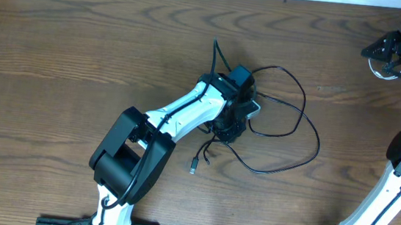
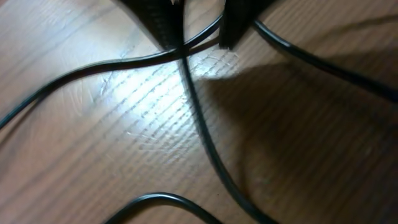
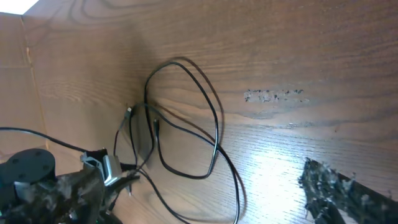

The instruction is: Untangle cables

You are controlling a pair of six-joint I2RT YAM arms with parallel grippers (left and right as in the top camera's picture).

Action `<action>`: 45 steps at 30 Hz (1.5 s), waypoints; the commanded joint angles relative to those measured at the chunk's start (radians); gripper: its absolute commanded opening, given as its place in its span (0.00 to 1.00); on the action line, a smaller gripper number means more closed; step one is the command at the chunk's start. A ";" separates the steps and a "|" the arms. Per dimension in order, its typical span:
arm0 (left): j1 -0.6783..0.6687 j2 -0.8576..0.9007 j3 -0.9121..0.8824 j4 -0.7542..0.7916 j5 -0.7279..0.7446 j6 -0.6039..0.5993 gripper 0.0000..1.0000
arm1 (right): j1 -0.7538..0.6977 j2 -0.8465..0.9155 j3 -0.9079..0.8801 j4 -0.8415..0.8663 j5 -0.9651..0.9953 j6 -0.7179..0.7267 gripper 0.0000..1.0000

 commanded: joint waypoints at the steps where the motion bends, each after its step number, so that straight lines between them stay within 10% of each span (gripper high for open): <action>1: 0.000 -0.036 0.029 -0.025 -0.029 -0.006 0.08 | 0.027 -0.011 0.015 -0.003 -0.035 -0.015 0.96; 9: 0.002 -0.314 0.314 -0.079 -0.119 -0.048 0.07 | 0.088 -0.090 0.015 -0.003 -0.045 -0.045 0.96; 22: 0.002 -0.701 0.362 0.257 -0.204 -0.111 0.08 | 0.138 -0.391 0.015 -0.003 -0.076 -0.045 0.99; 45: 0.053 -0.845 0.362 0.710 -0.287 -0.315 0.07 | 0.388 -0.362 -0.024 0.000 -0.053 -0.231 0.99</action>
